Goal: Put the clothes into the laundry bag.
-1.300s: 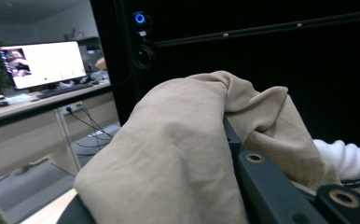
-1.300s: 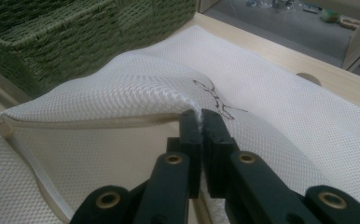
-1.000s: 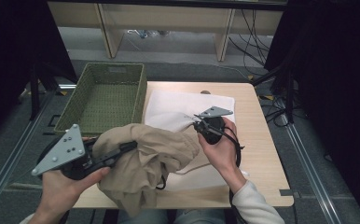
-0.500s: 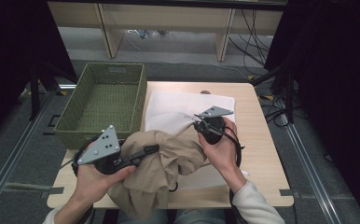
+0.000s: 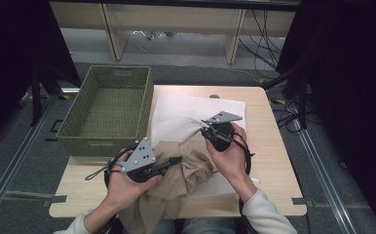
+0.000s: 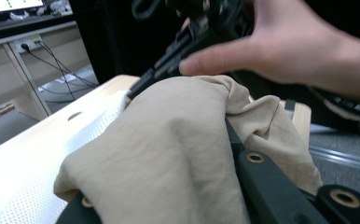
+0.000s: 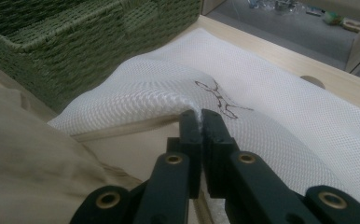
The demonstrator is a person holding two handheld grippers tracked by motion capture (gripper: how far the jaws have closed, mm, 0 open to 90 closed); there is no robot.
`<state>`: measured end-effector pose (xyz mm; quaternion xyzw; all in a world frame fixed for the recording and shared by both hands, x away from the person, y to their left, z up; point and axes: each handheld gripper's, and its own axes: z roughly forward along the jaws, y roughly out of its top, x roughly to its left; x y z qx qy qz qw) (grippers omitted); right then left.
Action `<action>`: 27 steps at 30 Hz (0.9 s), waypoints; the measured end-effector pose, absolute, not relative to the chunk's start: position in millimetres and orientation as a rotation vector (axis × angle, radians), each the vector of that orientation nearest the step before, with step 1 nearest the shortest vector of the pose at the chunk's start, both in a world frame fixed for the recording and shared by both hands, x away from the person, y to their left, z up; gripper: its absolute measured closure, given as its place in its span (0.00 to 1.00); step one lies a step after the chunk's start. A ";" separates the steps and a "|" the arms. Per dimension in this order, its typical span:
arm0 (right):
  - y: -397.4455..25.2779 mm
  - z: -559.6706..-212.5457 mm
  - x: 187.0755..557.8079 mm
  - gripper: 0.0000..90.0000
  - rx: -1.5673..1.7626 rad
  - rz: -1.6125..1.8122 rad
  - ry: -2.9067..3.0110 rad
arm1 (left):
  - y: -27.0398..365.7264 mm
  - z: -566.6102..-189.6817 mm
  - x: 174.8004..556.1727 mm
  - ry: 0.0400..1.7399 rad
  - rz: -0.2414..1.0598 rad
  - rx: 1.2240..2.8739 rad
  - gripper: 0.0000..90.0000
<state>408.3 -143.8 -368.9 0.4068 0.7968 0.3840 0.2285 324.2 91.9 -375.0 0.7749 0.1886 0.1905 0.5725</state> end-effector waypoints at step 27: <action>-141.1 -367.9 406.2 0.98 1.090 1.064 2.197 | 52.3 -406.6 350.9 0.449 0.444 1.939 0.90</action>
